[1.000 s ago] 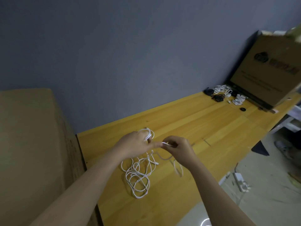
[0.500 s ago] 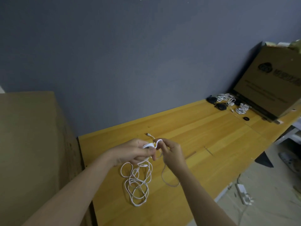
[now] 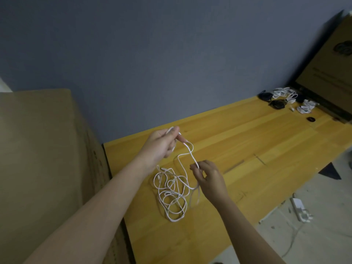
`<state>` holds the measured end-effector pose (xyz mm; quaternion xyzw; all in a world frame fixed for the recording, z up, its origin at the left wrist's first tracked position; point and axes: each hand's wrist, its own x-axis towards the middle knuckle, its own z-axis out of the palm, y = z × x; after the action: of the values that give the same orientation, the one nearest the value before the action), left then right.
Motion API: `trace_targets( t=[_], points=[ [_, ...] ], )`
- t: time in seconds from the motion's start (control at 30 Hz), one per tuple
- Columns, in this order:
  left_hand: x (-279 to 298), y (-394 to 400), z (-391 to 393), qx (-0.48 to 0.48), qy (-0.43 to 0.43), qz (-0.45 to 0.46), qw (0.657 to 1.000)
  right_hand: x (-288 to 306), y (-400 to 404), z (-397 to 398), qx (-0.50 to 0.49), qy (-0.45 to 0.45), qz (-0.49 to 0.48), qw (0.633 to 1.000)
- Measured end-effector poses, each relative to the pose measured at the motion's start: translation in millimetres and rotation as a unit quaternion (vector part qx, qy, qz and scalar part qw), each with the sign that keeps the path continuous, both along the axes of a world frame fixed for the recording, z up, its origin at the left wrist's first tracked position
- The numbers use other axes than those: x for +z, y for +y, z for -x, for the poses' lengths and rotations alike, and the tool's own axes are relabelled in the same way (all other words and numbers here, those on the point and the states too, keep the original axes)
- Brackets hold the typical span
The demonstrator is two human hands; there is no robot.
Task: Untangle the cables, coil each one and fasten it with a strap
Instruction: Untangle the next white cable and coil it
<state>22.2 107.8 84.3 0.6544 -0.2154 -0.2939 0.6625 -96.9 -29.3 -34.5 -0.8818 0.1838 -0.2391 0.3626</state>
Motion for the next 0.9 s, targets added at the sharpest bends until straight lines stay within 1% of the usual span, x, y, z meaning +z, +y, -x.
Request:
trace_targets(
  t=[0.13,0.23,0.3,0.37,0.47,0.53,0.57,0.6,0.67,0.7,0.77,0.87,0.9],
  points=[
    [-4.8,1.9,-11.4,0.082,-0.022,-0.004,0.996,2.5,-4.5,11.7,-0.045,-0.028,0.038,0.998],
    [-5.9,0.1,-15.8,0.123,-0.012,-0.017,0.992,12.8,-15.2,15.9,-0.071,-0.036,0.024,0.997],
    [-6.1,-0.7,-14.6,0.136,-0.008,-0.015,0.991,23.3,-23.2,18.8,-0.102,-0.061,0.018,0.993],
    [-5.5,-0.1,-14.4,0.148,-0.004,-0.008,0.989,32.2,-34.1,21.6,-0.164,-0.085,0.004,0.983],
    [-1.3,4.5,-21.6,0.193,0.007,0.012,0.981,45.1,-57.0,23.8,-0.284,-0.074,-0.044,0.955],
    [2.4,6.5,-26.3,0.205,0.012,0.021,0.979,63.9,-68.9,22.5,-0.356,-0.046,-0.02,0.933],
    [3.5,6.7,-26.9,0.203,0.009,0.02,0.979,76.5,-71.6,20.9,-0.366,-0.055,-0.006,0.929],
    [4.4,6.3,-26.8,0.2,0.004,0.017,0.98,88.4,-74.0,18.0,-0.357,-0.088,-0.011,0.93],
    [3.7,5.6,-26.0,0.197,-0.003,0.017,0.98,107.3,-73.2,10.7,-0.325,-0.155,-0.062,0.931],
    [3.7,4.8,-26.1,0.194,-0.006,0.019,0.981,112.2,-72.0,8.1,-0.309,-0.161,-0.07,0.935],
    [1.4,3.3,-24.1,0.172,-0.012,0.016,0.985,103.3,-72.1,5.5,-0.289,-0.108,-0.06,0.949],
    [-2.0,-2.2,-19.9,0.11,-0.023,0.0,0.994,74.3,-78.4,0.3,-0.264,0.017,-0.118,0.957],
    [-2.7,-3.8,-17.9,0.082,-0.029,-0.011,0.996,67.8,-76.5,-3.1,-0.251,0.064,-0.116,0.959]
  ],
)
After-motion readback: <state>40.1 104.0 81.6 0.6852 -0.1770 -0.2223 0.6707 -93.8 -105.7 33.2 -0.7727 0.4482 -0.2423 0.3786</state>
